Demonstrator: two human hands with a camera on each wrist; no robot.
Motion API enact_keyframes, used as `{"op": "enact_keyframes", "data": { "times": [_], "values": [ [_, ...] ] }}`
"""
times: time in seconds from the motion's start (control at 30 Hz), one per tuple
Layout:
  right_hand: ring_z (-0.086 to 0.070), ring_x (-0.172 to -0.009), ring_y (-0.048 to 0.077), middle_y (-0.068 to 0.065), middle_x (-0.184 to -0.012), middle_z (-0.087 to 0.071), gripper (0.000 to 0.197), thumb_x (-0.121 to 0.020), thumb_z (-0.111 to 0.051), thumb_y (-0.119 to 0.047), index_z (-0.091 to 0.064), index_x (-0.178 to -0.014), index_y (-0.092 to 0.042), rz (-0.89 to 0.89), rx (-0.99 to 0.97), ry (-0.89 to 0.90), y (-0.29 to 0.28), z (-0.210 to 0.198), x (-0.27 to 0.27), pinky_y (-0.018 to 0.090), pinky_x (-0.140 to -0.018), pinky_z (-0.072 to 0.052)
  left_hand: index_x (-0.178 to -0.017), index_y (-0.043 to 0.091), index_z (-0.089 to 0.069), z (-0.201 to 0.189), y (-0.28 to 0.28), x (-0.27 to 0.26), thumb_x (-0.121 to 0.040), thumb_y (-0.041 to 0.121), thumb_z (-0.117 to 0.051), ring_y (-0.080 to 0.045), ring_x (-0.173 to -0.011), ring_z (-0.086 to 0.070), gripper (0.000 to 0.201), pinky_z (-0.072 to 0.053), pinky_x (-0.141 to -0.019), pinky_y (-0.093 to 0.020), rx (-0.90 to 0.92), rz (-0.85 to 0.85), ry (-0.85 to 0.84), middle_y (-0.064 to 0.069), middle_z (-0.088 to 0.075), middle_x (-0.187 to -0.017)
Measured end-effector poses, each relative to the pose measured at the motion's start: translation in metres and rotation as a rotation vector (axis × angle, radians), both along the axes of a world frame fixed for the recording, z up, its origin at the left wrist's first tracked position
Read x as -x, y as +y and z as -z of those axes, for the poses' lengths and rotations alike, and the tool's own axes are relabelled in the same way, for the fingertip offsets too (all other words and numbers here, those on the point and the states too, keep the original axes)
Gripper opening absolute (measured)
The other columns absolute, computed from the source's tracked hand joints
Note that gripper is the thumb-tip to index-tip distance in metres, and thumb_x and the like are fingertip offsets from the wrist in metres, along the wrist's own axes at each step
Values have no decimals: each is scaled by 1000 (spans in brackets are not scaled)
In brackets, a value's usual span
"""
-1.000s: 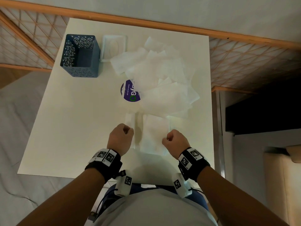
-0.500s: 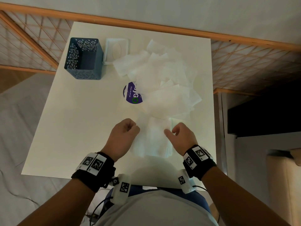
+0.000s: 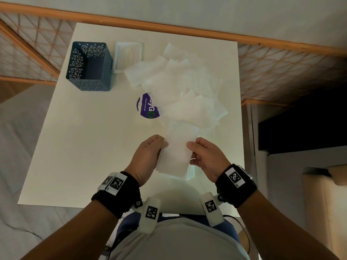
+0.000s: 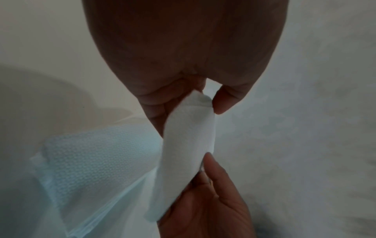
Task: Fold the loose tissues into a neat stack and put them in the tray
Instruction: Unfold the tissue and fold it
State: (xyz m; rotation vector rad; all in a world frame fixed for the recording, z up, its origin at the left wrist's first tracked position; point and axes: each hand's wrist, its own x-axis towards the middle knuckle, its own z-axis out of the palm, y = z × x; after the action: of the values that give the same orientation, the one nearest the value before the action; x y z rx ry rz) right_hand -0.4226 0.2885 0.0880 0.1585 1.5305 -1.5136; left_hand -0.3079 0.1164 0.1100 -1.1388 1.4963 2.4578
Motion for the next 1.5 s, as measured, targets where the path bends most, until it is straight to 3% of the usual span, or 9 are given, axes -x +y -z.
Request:
{"op": "enact_keyframes", "data": {
  "times": [0.23,0.4,0.5,0.67,0.83,1.17,1.3,1.4,1.5],
  "values": [
    [-45,-61,22,11,-76,-61,14,-92,-77,-17,-66,-88,-9,18,-38,65,5,2,1,31,-57,-37,-85,14,-58,9,0,0,-97,36,-71,-21,-71,-53,28,-45,-65,-29,112,35,-101,-2,-62,-81],
    [-46,-53,19,10,-65,-57,19,-93,-76,-17,-64,-84,-7,-34,-187,218,5,2,0,29,-52,-38,-102,19,-58,29,2,-10,-89,36,-81,-14,-79,-60,32,-50,-74,-29,521,102,-314,3,-64,-92],
    [-51,-51,15,9,-60,-60,30,-91,-77,-26,-56,-78,-9,-103,-286,355,4,-6,2,32,-57,-40,-96,22,-56,25,8,-14,-87,36,-83,-9,-69,-52,32,-44,-66,-24,654,198,-198,5,-58,-83],
    [-60,-60,13,7,-68,-65,33,-93,-73,-35,-59,-85,-6,-245,-282,485,-10,-24,-7,33,-66,-50,-102,26,-60,12,30,-7,-83,52,-82,-6,-100,-66,39,-59,-83,-32,537,449,33,11,-69,-104],
    [-61,-68,14,3,-87,-75,41,-107,-50,-46,-74,-98,-14,-220,-141,313,-9,-30,-12,23,-61,-41,-85,18,-46,19,28,3,-92,36,-78,-9,-60,-42,37,-40,-59,-24,550,336,-32,7,-49,-71],
    [-65,-72,17,5,-91,-76,24,-102,-63,-39,-69,-104,-16,-47,-254,348,12,-6,-3,25,-64,-45,-87,19,-60,26,26,0,-96,35,-69,-24,-80,-61,20,-56,-81,-55,217,292,2,-5,-64,-83],
    [-73,-106,22,-2,-113,-77,45,-99,-59,-57,-69,-120,-20,-127,-219,95,17,0,-3,40,-86,-57,-92,7,-58,18,24,5,-103,28,-62,-23,-81,-53,23,-53,-80,-36,92,270,33,-11,-55,-88],
    [-70,-116,33,10,-120,-76,38,-103,-61,-40,-72,-124,-9,-97,-35,-62,19,3,-5,49,-100,-54,-95,7,-60,21,21,8,-108,16,-55,-17,-70,-50,17,-50,-69,-25,64,220,-7,-6,-55,-79],
    [-73,-109,35,12,-115,-77,25,-100,-67,-22,-73,-119,-8,-44,-64,-14,19,13,-6,49,-93,-58,-94,8,-65,33,15,9,-107,18,-58,-15,-66,-62,18,-56,-69,-27,138,210,-112,-1,-68,-79]
  ]
}}
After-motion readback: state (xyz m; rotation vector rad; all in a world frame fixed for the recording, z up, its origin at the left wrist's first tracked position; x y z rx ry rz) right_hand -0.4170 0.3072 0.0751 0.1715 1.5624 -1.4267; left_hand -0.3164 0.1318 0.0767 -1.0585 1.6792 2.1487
